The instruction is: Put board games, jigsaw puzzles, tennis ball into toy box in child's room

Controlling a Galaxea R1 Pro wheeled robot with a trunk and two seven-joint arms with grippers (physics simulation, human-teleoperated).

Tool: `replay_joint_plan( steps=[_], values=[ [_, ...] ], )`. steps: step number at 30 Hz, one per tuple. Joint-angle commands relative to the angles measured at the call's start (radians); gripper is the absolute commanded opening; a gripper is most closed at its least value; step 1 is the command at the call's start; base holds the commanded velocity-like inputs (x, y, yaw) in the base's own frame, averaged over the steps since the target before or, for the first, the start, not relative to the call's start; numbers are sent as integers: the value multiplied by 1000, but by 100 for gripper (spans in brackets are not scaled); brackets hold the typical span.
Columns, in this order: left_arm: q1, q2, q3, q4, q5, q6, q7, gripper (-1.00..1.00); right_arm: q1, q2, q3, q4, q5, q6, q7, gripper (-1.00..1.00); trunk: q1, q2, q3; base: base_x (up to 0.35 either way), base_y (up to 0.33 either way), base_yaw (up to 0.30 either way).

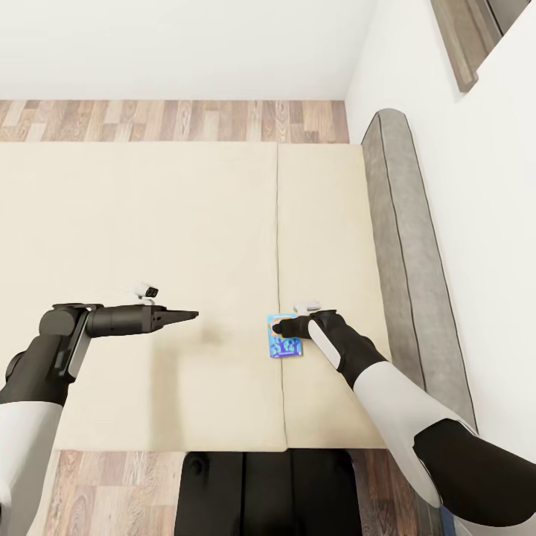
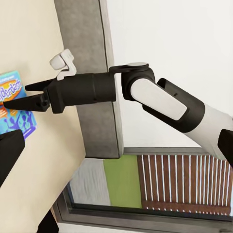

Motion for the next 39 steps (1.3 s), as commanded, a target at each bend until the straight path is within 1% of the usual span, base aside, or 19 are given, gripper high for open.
replay_joint_plan(
  steps=[1, 12, 22, 29, 30, 34, 37, 39],
  values=[
    [0, 0, 0, 0, 0, 11, -4, 100, 0, 0, 3, -1, -3, 4, -2, 100, 1, -2, -1, 0, 0, 0],
    [0, 0, 0, 0, 0, 11, -4, 100, 0, 2, 3, -2, -3, 4, -1, 100, 1, -2, -2, 0, 0, 0],
    [0, -1, 0, 0, 0, 11, -4, 100, 1, 15, 3, -1, -3, 2, 6, 100, 1, -2, -3, 0, 0, 0],
    [0, -1, 0, 0, 0, 11, -4, 100, 1, 16, 4, -1, -4, -36, 11, 100, 1, -2, -3, 0, 0, 0],
    [0, -1, 0, 0, 0, 11, -4, 100, 1, 16, 8, -1, -4, -37, 11, 100, 1, -2, -3, 0, 0, 0],
    [0, -1, 0, 0, 0, 11, -4, 100, 0, 21, 51, -1, -5, -39, 12, 100, 1, -2, -3, 0, 0, 0],
    [0, 0, 0, 0, 0, 11, -4, 100, 0, 28, 69, 0, -6, -39, 13, 100, 1, -2, -3, 0, 0, 0],
    [0, 0, 0, 0, 0, 11, -4, 100, 0, 31, 72, 0, -6, -39, 13, 100, 1, -2, -3, 0, 0, 0]
  ],
)
